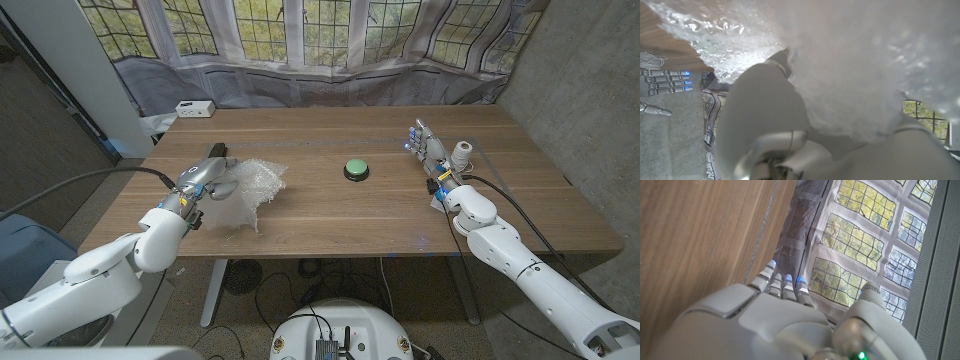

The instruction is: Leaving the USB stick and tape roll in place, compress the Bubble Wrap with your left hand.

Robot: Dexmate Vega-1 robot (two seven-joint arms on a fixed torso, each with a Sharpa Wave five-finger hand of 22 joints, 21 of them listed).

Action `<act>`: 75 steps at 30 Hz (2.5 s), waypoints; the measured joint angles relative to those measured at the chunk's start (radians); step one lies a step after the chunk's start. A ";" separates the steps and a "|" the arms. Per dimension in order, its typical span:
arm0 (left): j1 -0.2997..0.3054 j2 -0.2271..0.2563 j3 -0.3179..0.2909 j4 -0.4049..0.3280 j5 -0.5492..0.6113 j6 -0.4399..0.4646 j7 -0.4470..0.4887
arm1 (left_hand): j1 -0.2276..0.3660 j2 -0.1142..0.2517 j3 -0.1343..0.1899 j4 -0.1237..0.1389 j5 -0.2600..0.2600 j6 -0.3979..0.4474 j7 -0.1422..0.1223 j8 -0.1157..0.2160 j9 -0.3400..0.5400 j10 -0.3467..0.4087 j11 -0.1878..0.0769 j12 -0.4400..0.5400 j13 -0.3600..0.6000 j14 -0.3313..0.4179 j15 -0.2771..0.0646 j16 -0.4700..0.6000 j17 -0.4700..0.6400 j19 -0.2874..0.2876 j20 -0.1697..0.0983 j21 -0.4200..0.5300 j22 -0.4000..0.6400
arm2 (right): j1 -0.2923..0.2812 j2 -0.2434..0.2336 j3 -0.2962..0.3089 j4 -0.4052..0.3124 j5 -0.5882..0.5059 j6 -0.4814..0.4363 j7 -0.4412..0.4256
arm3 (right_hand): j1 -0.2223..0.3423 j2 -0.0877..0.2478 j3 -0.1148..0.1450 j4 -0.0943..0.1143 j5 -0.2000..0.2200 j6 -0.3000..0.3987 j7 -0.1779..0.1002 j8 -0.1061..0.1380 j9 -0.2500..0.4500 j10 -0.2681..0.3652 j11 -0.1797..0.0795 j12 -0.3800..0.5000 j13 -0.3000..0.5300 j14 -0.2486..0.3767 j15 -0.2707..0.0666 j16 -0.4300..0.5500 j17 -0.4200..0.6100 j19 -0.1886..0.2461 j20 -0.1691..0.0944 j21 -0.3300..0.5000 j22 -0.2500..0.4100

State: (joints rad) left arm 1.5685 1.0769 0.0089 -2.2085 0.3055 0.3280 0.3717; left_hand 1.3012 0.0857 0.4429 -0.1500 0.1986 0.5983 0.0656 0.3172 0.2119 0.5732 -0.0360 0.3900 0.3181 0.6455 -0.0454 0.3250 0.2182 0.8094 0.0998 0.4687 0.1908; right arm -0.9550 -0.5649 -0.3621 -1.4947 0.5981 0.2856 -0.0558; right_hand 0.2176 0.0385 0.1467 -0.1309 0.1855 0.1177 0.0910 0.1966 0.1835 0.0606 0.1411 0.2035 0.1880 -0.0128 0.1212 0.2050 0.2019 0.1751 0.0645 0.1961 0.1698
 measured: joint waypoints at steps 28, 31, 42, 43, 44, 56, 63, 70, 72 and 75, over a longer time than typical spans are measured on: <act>-0.023 -0.133 -0.027 0.007 0.060 -0.062 -0.028 | 0.136 -0.017 0.045 -0.034 0.012 0.416 -0.003 0.105 0.014 0.314 0.009 0.072 0.050 0.277 -0.012 0.090 0.030 0.143 -0.121 0.198 -0.005 | -0.009 0.001 0.005 -0.001 0.000 0.006 -0.005 | 0.000 0.000 0.000 0.000 0.000 0.000 0.000 0.000 0.000 0.000 0.000 -0.004 0.000 0.000 0.000 0.000 0.000 0.000 0.000 0.000 0.000; -0.025 -0.139 -0.024 0.007 0.064 -0.060 -0.031 | 0.147 -0.027 0.045 -0.034 0.012 0.443 0.003 0.105 0.004 0.330 0.008 0.073 0.059 0.295 -0.002 0.096 0.029 0.147 -0.125 0.213 -0.006 | -0.010 0.000 0.005 -0.002 0.000 0.007 -0.005 | 0.000 0.000 0.000 0.000 0.000 0.000 0.000 0.000 0.000 0.000 0.000 -0.004 0.000 0.000 0.000 0.000 0.000 0.000 0.000 0.000 0.000; -0.034 -0.160 -0.010 0.002 0.078 -0.043 -0.036 | 0.152 -0.032 0.040 -0.016 0.025 0.406 -0.004 0.048 -0.007 0.298 0.007 0.053 0.088 0.275 -0.024 0.064 0.023 0.121 -0.151 0.225 -0.010 | -0.011 -0.002 0.006 -0.004 0.003 0.005 -0.005 | 0.000 0.000 0.000 0.000 0.000 0.000 0.000 0.000 0.000 0.000 0.000 -0.004 0.000 0.000 0.000 0.000 0.000 0.000 0.000 0.000 0.000; -0.035 -0.161 -0.010 0.001 0.080 -0.041 -0.036 | 0.143 -0.024 0.036 -0.011 0.026 0.388 -0.007 0.036 -0.006 0.283 0.008 0.042 0.089 0.268 -0.031 0.057 0.023 0.116 -0.156 0.225 -0.010 | -0.011 -0.002 0.006 -0.004 0.003 0.004 -0.004 | 0.000 0.000 0.000 0.000 0.000 0.000 0.000 0.000 0.000 0.000 0.000 -0.004 0.000 0.000 0.000 0.000 0.000 0.000 0.000 0.000 0.000; -0.035 -0.161 -0.010 0.001 0.080 -0.041 -0.036 | 0.138 -0.019 0.033 -0.008 0.026 0.373 -0.010 0.026 -0.005 0.272 0.009 0.033 0.088 0.261 -0.038 0.050 0.024 0.116 -0.156 0.225 -0.010 | -0.011 -0.002 0.006 -0.004 0.003 0.004 -0.004 | 0.000 0.000 0.000 0.000 0.000 0.000 0.000 0.000 0.000 0.000 0.000 -0.004 0.000 0.000 0.000 0.000 0.000 0.000 0.000 0.000 0.000; -0.046 -0.157 -0.007 -0.013 0.085 0.003 -0.073 | 0.033 0.012 0.014 0.017 0.034 0.244 -0.002 -0.059 0.000 0.168 0.036 -0.058 0.063 0.171 -0.026 -0.035 0.005 -0.006 -0.090 0.215 -0.014 | -0.005 -0.001 0.006 0.006 0.005 0.003 0.002 | 0.000 0.000 0.000 0.000 0.000 0.000 0.000 0.000 0.000 0.000 0.000 -0.004 0.000 0.000 0.000 0.000 0.000 0.000 0.000 0.000 0.000; -0.057 -0.139 -0.006 -0.027 0.086 0.038 -0.113 | -0.016 0.000 0.004 0.027 0.034 0.220 -0.004 -0.076 0.000 0.133 0.038 -0.082 0.057 0.139 -0.011 -0.055 0.000 -0.040 -0.075 0.207 -0.014 | -0.004 0.001 0.007 0.011 0.007 0.004 0.003 | 0.000 0.000 0.000 0.000 0.000 0.000 0.000 0.000 0.000 0.000 0.000 -0.004 0.000 0.000 0.000 0.000 0.000 0.000 0.000 0.000 0.000; -0.072 -0.107 -0.017 -0.049 0.091 0.068 -0.143 | -0.070 -0.009 -0.008 0.039 0.034 0.163 -0.007 -0.106 0.000 0.092 0.035 -0.109 0.059 0.094 0.004 -0.075 0.000 -0.075 -0.062 0.192 -0.017 | -0.005 0.004 0.009 0.013 0.009 0.017 0.004 | 0.000 0.000 0.000 0.000 0.000 0.000 0.000 0.000 0.000 0.000 0.000 -0.003 0.000 0.000 0.000 0.000 0.000 0.000 0.000 0.000 0.000; -0.072 -0.103 -0.021 -0.052 0.091 0.070 -0.148 | -0.082 -0.013 -0.008 0.039 0.034 0.146 -0.007 -0.110 0.000 0.076 0.034 -0.115 0.060 0.082 0.008 -0.081 0.000 -0.087 -0.056 0.186 -0.019 | -0.006 0.004 0.009 0.013 0.009 0.017 0.004 | 0.000 0.000 0.000 0.000 0.000 0.000 0.000 0.000 0.000 0.000 0.000 -0.003 0.000 0.000 0.000 0.000 0.000 0.000 0.000 0.000 0.000; -0.071 -0.099 -0.036 -0.056 0.088 0.071 -0.154 | -0.096 -0.017 -0.017 0.039 0.034 0.121 -0.001 -0.121 0.000 0.059 0.034 -0.125 0.060 0.061 0.013 -0.089 0.001 -0.103 -0.045 0.179 -0.019 | -0.009 0.004 0.010 0.012 0.009 0.019 0.003 | 0.000 0.000 0.000 0.000 0.000 0.000 0.000 0.000 0.000 0.000 0.000 -0.003 0.000 0.000 0.000 0.000 0.000 0.000 0.000 0.000 0.000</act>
State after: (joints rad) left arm 1.4975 0.9778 -0.0269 -2.2640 0.3935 0.3991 0.2175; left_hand 1.2050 0.0684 0.4262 -0.1114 0.2324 0.7194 0.0651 0.1958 0.2120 0.6320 -0.0018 0.2652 0.3784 0.7064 -0.0319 0.2358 0.2192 0.7069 0.0550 0.6474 0.1720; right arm -0.9644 -0.5610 -0.3522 -1.4828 0.6073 0.3046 -0.0525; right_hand 0.2176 0.0384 0.1467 -0.1309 0.1855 0.1177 0.0909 0.1966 0.1835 0.0606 0.1411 0.2001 0.1880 -0.0128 0.1212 0.2050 0.2019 0.1751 0.0645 0.1961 0.1698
